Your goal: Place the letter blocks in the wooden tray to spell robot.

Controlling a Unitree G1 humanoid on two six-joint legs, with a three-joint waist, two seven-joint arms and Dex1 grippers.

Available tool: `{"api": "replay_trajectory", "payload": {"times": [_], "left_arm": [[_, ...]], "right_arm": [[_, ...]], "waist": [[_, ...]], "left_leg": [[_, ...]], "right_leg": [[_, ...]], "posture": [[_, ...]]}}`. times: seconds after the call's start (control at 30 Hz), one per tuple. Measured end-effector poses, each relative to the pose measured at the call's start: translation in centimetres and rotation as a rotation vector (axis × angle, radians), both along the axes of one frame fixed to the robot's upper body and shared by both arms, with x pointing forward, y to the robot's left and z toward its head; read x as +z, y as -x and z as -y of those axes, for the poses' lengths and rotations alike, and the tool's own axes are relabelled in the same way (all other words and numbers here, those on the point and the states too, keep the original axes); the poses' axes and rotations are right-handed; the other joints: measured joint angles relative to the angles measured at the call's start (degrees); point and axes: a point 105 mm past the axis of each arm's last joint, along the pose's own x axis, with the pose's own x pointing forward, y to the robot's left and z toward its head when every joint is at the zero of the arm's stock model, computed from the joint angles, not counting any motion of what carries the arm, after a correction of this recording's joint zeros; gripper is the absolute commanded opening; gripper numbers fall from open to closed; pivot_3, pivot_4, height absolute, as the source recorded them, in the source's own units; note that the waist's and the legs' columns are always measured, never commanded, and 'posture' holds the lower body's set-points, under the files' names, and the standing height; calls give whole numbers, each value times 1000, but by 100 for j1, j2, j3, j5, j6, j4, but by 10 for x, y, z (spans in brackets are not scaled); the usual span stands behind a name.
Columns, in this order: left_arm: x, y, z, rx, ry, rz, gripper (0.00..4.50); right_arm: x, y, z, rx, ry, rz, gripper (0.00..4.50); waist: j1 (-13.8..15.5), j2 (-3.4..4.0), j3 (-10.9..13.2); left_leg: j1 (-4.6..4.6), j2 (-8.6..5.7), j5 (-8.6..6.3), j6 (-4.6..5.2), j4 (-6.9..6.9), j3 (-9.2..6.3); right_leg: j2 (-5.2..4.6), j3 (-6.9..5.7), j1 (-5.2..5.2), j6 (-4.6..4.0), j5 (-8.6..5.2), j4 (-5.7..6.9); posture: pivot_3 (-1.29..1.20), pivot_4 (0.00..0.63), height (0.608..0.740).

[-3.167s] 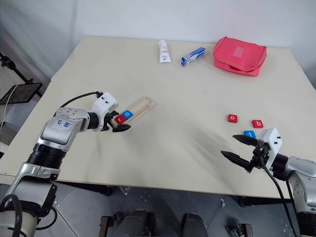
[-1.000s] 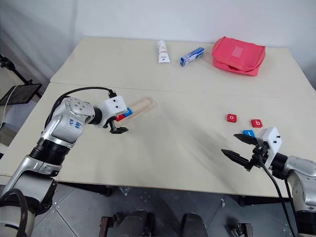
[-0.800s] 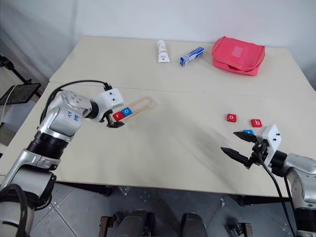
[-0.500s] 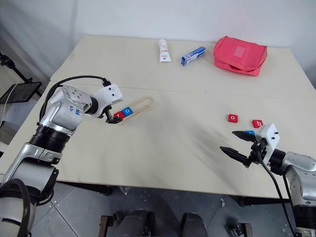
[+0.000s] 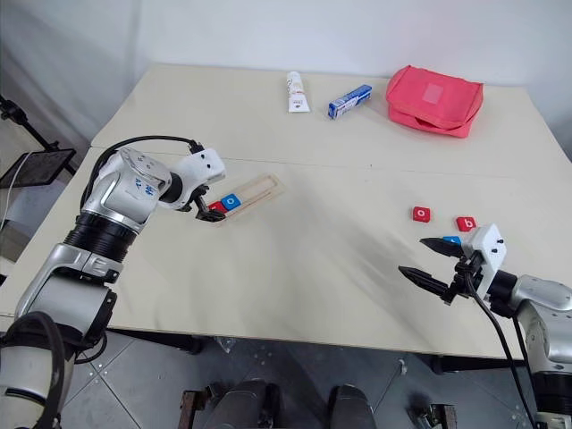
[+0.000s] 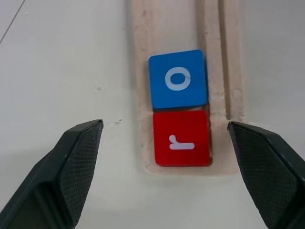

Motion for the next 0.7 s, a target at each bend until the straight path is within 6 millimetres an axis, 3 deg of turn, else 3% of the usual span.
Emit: {"api": "replay_trajectory", "payload": {"times": [0.7], "left_arm": [[-11,5,5,11,2,-57,4467]], "right_arm": [[-2,2,0,-8,5,-7,4500]], "waist": [[4,0,0]], "left_leg": [[3,0,0,0,3,0]], "right_leg": [[0,2,3,0,0,2]], "posture": [[0,150,740]]}}
